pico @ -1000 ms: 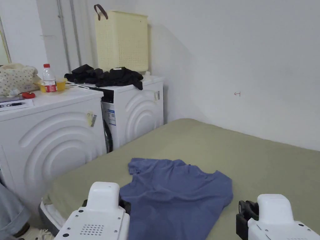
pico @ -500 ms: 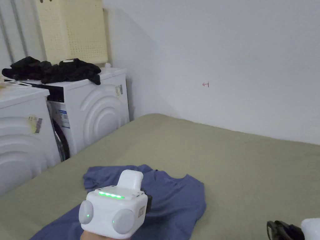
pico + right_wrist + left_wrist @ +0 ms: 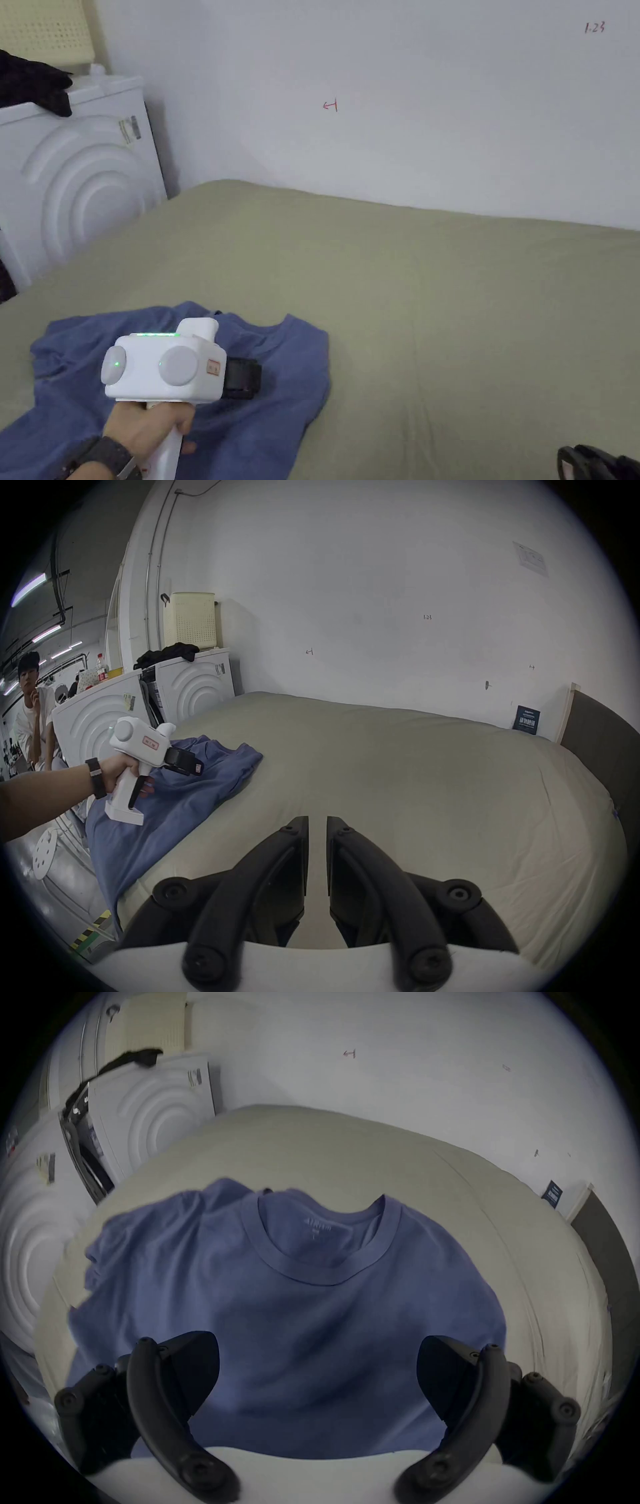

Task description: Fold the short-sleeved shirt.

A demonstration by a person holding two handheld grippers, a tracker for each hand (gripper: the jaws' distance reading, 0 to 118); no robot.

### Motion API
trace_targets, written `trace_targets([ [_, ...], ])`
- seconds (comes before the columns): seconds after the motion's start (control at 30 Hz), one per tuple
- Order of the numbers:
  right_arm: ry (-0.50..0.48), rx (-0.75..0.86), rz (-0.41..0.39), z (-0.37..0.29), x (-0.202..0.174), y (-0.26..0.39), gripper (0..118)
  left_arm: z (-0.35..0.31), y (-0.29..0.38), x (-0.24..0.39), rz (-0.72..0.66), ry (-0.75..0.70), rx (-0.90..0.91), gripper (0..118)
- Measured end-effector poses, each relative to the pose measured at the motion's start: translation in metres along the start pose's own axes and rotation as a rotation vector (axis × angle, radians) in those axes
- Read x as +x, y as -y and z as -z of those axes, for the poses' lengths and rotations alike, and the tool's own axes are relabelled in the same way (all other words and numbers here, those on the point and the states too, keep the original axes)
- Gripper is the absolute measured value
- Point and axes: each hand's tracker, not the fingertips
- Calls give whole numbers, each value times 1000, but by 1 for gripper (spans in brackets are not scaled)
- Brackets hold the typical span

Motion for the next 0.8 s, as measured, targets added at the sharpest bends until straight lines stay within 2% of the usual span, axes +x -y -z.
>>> trace_targets([
  [0.17,-23,-15,8,2,-2,8,14,47,-5,-3,-40,16,-58,116],
  [0.23,-24,-16,11,0,-3,9,14,61,-5,0,-1,-62,-66,114],
  [0.3,-30,-16,20,-3,-2,11,14,69,-11,-3,-37,-71,-65,108],
  [0.33,-29,-15,28,-5,-2,12,14,68,-15,-6,-72,-68,-53,99],
  [0.4,-33,-12,36,-9,-1,13,14,66,-24,-9,-73,-52,-44,65],
  [0.43,-29,-5,36,-11,-1,14,14,67,-29,-11,-61,-19,-22,42],
  [0.47,-28,-1,37,-13,-1,15,14,69,-34,-12,-48,-32,-26,6],
  [0.53,-28,-1,57,-14,2,15,14,50,-18,4,-52,-35,-12,5],
  [0.67,-25,-4,84,-21,6,16,14,66,-26,-19,-159,44,12,5],
  [0.8,-13,6,89,-28,13,14,14,53,-25,-11,-158,95,36,5],
])
